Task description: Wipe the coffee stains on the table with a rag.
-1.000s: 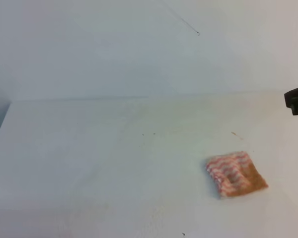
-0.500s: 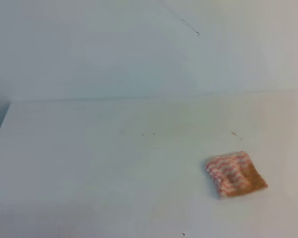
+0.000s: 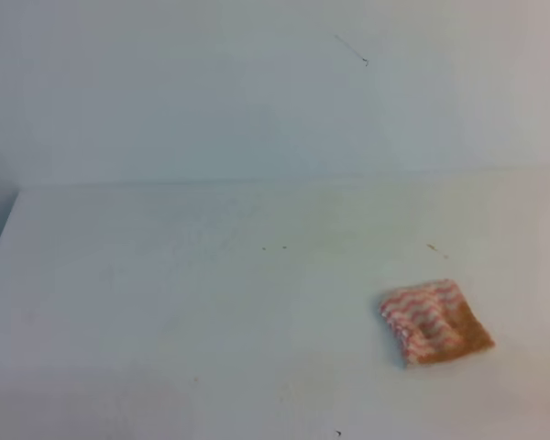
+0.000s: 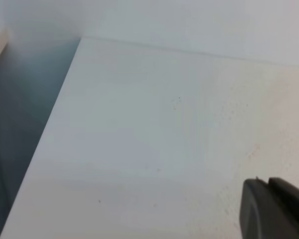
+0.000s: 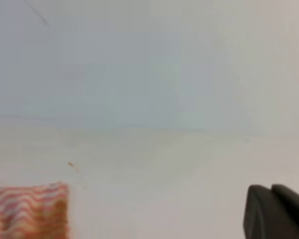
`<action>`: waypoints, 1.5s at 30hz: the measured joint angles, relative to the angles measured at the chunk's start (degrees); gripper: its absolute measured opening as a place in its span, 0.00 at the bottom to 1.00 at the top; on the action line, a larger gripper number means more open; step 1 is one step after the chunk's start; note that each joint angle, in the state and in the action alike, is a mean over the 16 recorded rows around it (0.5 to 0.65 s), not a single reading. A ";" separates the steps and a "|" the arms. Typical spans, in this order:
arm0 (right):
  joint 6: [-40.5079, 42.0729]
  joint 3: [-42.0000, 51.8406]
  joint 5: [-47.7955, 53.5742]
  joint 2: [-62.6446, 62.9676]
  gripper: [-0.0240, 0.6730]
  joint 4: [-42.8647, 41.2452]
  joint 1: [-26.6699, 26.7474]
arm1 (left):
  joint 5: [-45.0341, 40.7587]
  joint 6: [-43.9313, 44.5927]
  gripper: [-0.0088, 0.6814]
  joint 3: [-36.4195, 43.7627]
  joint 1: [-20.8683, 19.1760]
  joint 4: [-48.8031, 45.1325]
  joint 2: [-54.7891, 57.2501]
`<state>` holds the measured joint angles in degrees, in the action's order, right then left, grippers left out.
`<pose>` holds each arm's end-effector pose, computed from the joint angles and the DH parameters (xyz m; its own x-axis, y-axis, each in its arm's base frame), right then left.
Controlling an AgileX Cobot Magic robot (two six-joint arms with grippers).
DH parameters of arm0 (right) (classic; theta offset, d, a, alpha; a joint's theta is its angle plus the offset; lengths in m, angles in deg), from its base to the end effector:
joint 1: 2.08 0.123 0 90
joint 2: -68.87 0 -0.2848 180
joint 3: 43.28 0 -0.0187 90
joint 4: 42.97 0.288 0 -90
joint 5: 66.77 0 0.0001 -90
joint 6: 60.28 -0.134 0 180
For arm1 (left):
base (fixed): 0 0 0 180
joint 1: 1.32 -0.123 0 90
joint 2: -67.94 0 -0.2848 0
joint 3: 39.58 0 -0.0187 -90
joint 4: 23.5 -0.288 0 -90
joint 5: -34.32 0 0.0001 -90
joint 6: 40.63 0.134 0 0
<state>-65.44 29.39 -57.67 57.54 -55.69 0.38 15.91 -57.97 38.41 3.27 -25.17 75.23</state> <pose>0.1390 0.0013 0.2208 -0.0487 -0.1310 -0.9902 -0.0145 0.9913 -0.1305 0.1328 -0.0094 0.1697 -0.2462 -0.2526 -0.9357 0.0044 0.9651 -0.2617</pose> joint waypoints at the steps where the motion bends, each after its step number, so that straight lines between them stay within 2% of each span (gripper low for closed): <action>1: -0.47 1.16 0.83 0.97 0.03 0.25 -0.95 | 0.00 0.00 0.01 -0.16 0.00 0.00 0.10; 10: -1.63 4.72 8.30 4.25 0.03 2.57 -6.75 | -0.24 -0.01 0.01 -0.78 0.00 0.00 0.50; 45: -1.50 4.74 9.88 4.25 0.03 3.41 -6.87 | -0.35 -0.04 0.01 -0.78 0.00 0.00 0.50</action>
<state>-66.94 34.14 -47.80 61.79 -52.28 -6.49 15.56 -58.00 37.63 3.27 -25.16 75.73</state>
